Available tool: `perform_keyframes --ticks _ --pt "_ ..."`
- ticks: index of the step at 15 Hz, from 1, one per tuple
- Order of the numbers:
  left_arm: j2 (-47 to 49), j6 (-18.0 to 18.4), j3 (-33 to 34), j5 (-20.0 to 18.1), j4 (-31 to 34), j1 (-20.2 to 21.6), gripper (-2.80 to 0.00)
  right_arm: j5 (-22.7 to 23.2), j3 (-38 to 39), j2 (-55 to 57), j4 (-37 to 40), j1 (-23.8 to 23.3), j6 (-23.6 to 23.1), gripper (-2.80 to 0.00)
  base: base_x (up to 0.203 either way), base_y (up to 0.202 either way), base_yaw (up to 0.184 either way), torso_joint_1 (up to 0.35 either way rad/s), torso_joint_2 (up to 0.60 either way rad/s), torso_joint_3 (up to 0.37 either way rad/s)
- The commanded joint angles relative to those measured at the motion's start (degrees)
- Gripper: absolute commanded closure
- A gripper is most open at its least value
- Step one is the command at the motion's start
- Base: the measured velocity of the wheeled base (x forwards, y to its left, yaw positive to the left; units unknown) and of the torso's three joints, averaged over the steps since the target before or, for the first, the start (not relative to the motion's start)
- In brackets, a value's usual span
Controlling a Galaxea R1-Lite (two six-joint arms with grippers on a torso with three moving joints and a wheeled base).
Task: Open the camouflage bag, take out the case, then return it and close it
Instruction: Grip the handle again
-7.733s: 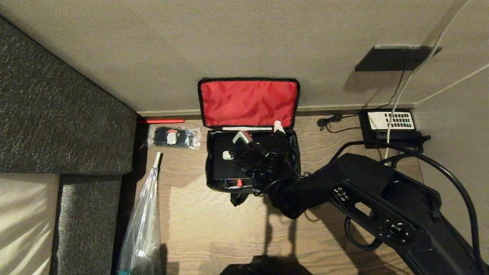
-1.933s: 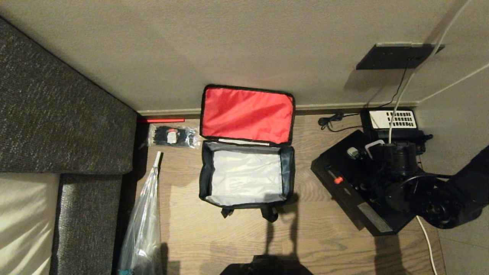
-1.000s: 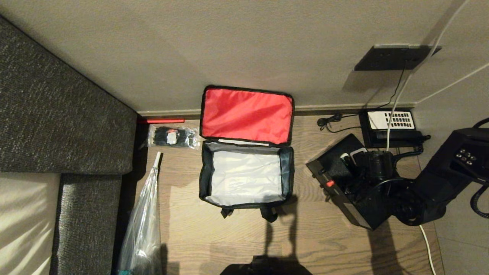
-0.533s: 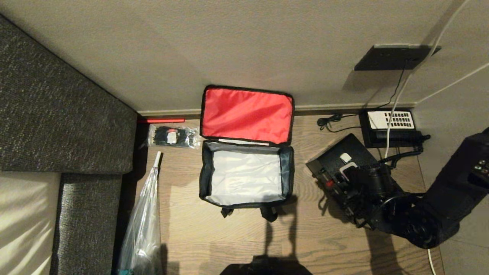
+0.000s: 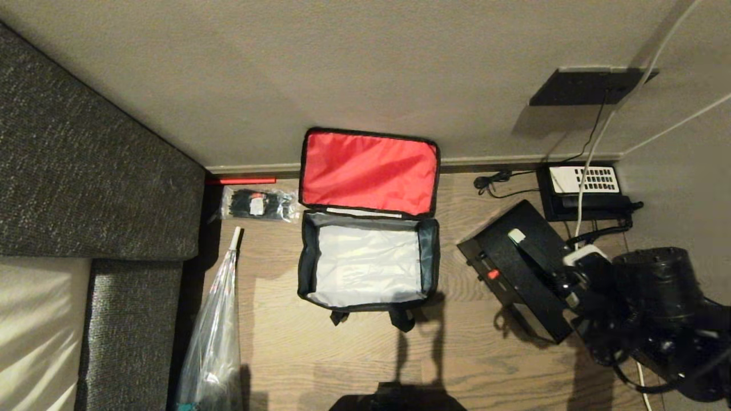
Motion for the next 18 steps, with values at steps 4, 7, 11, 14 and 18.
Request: perform_keyframes --ticks 4,7,11,14,18 --pt "-0.11 -0.03 0.18 0.04 -0.01 0.02 0.0 -6.65 3.56 -25.82 31.84 0.12 8.66 0.0 0.0 0.0 0.0 0.0 0.0 0.0" --pt "-0.11 -0.03 0.18 0.04 -0.01 0.02 0.0 -7.79 3.02 -33.78 41.45 0.06 10.29 0.0 0.0 0.0 0.0 0.0 0.0 0.0" --pt "-0.11 -0.03 0.18 0.04 -0.01 0.02 0.0 -3.36 3.09 -39.88 43.2 -0.54 10.28 0.0 0.0 0.0 0.0 0.0 0.0 0.0" --pt "-0.11 -0.03 0.18 0.04 -0.01 0.02 0.0 -3.1 2.77 -41.9 43.37 -1.85 9.89 0.0 0.0 0.0 0.0 0.0 0.0 0.0" --pt "-0.11 -0.03 0.18 0.04 -0.01 0.02 0.0 -2.33 2.8 -44.88 42.76 -3.4 10.04 0.0 0.0 0.0 0.0 0.0 0.0 0.0"
